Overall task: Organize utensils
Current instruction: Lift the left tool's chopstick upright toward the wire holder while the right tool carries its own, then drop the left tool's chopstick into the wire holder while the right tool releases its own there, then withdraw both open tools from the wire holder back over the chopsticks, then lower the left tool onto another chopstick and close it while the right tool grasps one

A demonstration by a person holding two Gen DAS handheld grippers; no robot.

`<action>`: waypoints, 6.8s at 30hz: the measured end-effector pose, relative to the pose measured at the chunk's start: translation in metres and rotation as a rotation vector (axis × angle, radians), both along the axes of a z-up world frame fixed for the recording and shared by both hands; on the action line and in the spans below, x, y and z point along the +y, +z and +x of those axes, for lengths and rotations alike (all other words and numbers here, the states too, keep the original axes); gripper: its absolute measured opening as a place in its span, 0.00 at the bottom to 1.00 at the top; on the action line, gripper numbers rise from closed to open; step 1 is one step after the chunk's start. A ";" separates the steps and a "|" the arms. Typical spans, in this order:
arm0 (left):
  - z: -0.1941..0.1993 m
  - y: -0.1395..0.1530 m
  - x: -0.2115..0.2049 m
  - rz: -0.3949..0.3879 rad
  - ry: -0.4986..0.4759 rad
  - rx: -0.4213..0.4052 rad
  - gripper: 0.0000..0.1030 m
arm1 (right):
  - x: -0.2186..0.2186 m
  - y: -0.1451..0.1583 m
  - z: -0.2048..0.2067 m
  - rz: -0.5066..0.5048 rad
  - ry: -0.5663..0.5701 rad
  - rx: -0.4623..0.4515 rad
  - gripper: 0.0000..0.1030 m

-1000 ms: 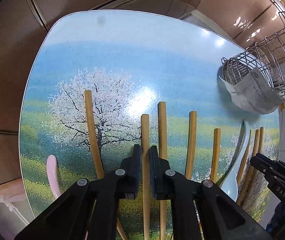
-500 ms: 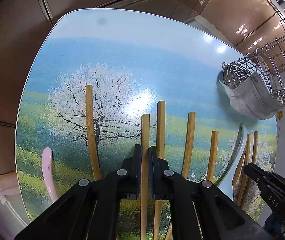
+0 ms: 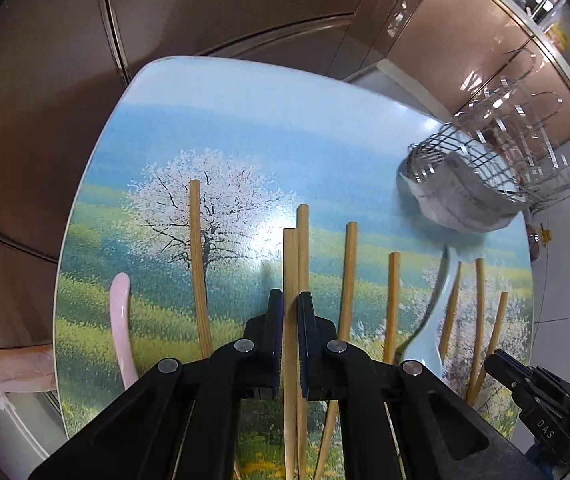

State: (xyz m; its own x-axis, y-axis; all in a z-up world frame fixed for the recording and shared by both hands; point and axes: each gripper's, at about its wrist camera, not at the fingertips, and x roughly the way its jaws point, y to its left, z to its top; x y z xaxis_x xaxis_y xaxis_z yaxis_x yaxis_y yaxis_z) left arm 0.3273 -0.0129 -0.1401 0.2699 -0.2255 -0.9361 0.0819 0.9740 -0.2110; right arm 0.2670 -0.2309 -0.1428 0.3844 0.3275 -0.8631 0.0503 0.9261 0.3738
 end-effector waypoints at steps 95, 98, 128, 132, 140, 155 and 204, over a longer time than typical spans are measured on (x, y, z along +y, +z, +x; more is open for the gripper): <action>0.072 0.141 -0.104 -0.159 -0.039 -0.430 0.06 | -0.089 0.134 0.112 -0.105 -0.136 -0.407 0.06; 0.071 0.141 -0.103 -0.152 -0.036 -0.432 0.06 | -0.091 0.133 0.110 -0.102 -0.142 -0.403 0.07; -0.066 0.176 -0.061 -0.073 -0.006 -0.605 0.57 | -0.088 0.157 -0.004 -0.084 -0.180 -0.451 0.23; -0.102 0.183 -0.051 -0.048 0.006 -0.666 0.64 | -0.082 0.158 -0.033 -0.103 -0.178 -0.459 0.24; -0.170 0.182 -0.028 -0.018 0.059 -0.754 0.71 | -0.063 0.155 -0.092 -0.156 -0.156 -0.489 0.35; -0.243 0.178 0.006 0.035 0.111 -0.824 0.71 | -0.024 0.161 -0.165 -0.223 -0.099 -0.559 0.35; -0.259 0.161 0.041 0.102 0.135 -0.792 0.83 | -0.039 0.132 -0.189 -0.220 -0.180 -0.541 0.44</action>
